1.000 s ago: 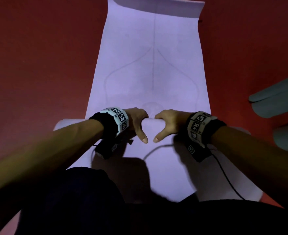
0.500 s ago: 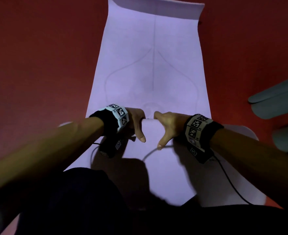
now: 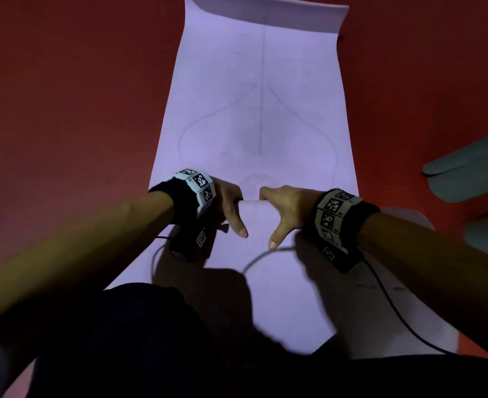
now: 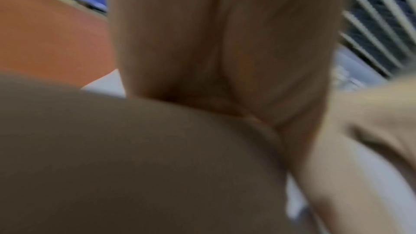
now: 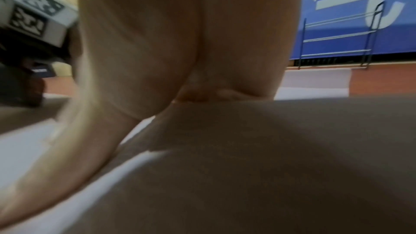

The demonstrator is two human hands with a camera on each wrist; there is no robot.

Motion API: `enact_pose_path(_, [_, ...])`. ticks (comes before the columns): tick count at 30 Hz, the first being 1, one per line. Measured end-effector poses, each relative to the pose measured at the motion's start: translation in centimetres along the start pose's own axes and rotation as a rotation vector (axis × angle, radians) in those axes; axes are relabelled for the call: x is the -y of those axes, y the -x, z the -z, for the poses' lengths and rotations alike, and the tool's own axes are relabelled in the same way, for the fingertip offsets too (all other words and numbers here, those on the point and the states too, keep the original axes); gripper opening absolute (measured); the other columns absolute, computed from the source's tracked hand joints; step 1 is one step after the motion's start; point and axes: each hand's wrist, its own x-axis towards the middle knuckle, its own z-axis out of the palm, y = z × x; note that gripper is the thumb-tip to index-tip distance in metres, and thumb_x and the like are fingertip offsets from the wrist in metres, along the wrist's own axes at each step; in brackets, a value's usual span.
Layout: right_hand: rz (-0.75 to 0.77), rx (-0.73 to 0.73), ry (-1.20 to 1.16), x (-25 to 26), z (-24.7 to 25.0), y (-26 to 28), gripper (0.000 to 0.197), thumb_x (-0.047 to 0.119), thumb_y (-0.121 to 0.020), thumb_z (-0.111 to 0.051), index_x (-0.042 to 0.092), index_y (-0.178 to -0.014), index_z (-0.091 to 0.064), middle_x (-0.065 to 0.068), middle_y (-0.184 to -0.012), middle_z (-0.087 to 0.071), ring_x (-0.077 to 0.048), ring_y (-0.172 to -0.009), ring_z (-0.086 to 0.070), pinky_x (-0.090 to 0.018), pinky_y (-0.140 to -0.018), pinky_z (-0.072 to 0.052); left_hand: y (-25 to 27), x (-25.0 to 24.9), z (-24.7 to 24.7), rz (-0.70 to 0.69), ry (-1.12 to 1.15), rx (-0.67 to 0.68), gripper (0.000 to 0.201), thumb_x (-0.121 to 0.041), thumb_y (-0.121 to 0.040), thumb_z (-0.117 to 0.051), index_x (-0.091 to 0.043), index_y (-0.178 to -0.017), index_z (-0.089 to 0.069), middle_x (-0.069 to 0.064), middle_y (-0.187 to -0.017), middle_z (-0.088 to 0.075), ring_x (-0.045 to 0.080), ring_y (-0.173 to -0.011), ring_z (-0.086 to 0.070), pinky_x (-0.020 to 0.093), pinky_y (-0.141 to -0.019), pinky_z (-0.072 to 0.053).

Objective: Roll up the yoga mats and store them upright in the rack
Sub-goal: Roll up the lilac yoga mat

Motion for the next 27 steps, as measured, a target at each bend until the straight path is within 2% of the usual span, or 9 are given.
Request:
enact_pose_path(2, [0.008,0.011,0.03,0.3,-0.3,-0.2,0.087,0.056,-0.056,-0.092,0.022,-0.122,-0.047,0.006,-0.104,-0.058,-0.017,-0.098,-0.056,-0.034,-0.083,-0.048,-0.3,0.1,-0.4,-0.001,-0.102,-0.03,0.044,-0.037,-0.058,-0.095,-0.007,-0.086,-0.077,0.008,-0.077,-0.076,0.028,-0.078,-0.075,0.046,-0.083,-0.061])
enact_pose_path(4, [-0.011,0.001,-0.018,0.3,-0.1,-0.2,0.077,0.057,-0.06,-0.089,0.024,-0.121,-0.054,0.007,-0.111,-0.06,-0.016,-0.103,-0.057,-0.034,-0.091,-0.048,-0.5,-0.2,-0.9,0.017,-0.249,-0.135,0.039,-0.038,-0.06,-0.093,-0.01,-0.079,-0.075,0.0,-0.069,-0.075,0.017,-0.07,-0.075,0.038,-0.075,-0.062])
enact_pose_path(8, [-0.073,0.034,-0.108,-0.6,1.1,-0.3,0.047,0.048,-0.075,-0.083,0.026,-0.104,-0.053,0.01,-0.103,-0.056,-0.016,-0.101,-0.054,-0.03,-0.084,-0.041,-0.9,-1.4,-1.7,0.022,-0.462,-0.392,0.053,-0.047,-0.056,-0.093,-0.017,-0.088,-0.063,-0.005,-0.069,-0.067,0.015,-0.065,-0.064,0.028,-0.063,-0.05])
enact_pose_path(12, [-0.099,0.104,-0.04,-1.0,1.2,-0.2,0.062,0.049,-0.067,-0.089,0.024,-0.106,-0.047,0.011,-0.095,-0.056,-0.016,-0.094,-0.055,-0.031,-0.077,-0.043,-0.8,-2.4,-1.8,-0.052,-0.48,-0.297,0.072,-0.058,-0.055,-0.091,-0.016,-0.102,-0.054,-0.001,-0.086,-0.068,0.021,-0.08,-0.066,0.028,-0.063,-0.05])
enact_pose_path(14, [-0.088,0.084,-0.02,-1.1,1.0,-0.1,0.07,0.049,-0.062,-0.091,0.022,-0.108,-0.045,0.011,-0.094,-0.054,-0.015,-0.091,-0.054,-0.028,-0.069,-0.041,-0.7,-2.0,-1.3,-0.041,-0.234,-0.228,0.069,-0.049,-0.061,-0.092,-0.014,-0.108,-0.055,0.004,-0.097,-0.068,0.025,-0.087,-0.068,0.035,-0.063,-0.059])
enact_pose_path(16, [-0.067,0.05,-0.021,-1.1,0.8,0.0,0.075,0.05,-0.059,-0.093,0.021,-0.11,-0.046,0.009,-0.096,-0.056,-0.016,-0.093,-0.055,-0.028,-0.069,-0.041,-0.5,-1.4,-0.9,0.003,0.015,-0.125,0.062,-0.035,-0.062,-0.095,-0.011,-0.108,-0.06,0.012,-0.098,-0.068,0.029,-0.083,-0.07,0.044,-0.066,-0.062])
enact_pose_path(19, [-0.035,0.054,0.048,-0.4,0.3,0.0,0.067,0.055,-0.058,-0.092,0.025,-0.102,-0.051,0.008,-0.1,-0.059,-0.017,-0.095,-0.057,-0.028,-0.075,-0.042,-0.7,-1.0,-0.7,-0.04,-0.034,-0.015,0.05,-0.028,-0.058,-0.097,-0.004,-0.094,-0.071,0.021,-0.083,-0.069,0.027,-0.068,-0.067,0.04,-0.069,-0.061])
enact_pose_path(22, [-0.048,0.02,0.006,-0.1,0.3,0.0,0.056,0.054,-0.055,-0.093,0.028,-0.087,-0.056,0.009,-0.091,-0.064,-0.015,-0.087,-0.061,-0.027,-0.072,-0.049,-1.0,-1.2,-1.0,-0.024,-0.161,-0.069,0.048,-0.034,-0.055,-0.096,-0.002,-0.082,-0.074,0.014,-0.072,-0.074,0.03,-0.068,-0.073,0.044,-0.071,-0.062])
enact_pose_path(27, [-0.089,0.091,-0.192,-1.0,0.8,0.1,0.036,0.041,-0.07,-0.088,0.03,-0.093,-0.063,0.009,-0.095,-0.068,-0.012,-0.092,-0.064,-0.025,-0.08,-0.05,-1.6,-1.7,-1.3,0.017,-0.333,-0.253,0.058,-0.051,-0.044,-0.095,-0.013,-0.08,-0.069,-0.003,-0.062,-0.072,0.018,-0.064,-0.073,0.034,-0.065,-0.062])
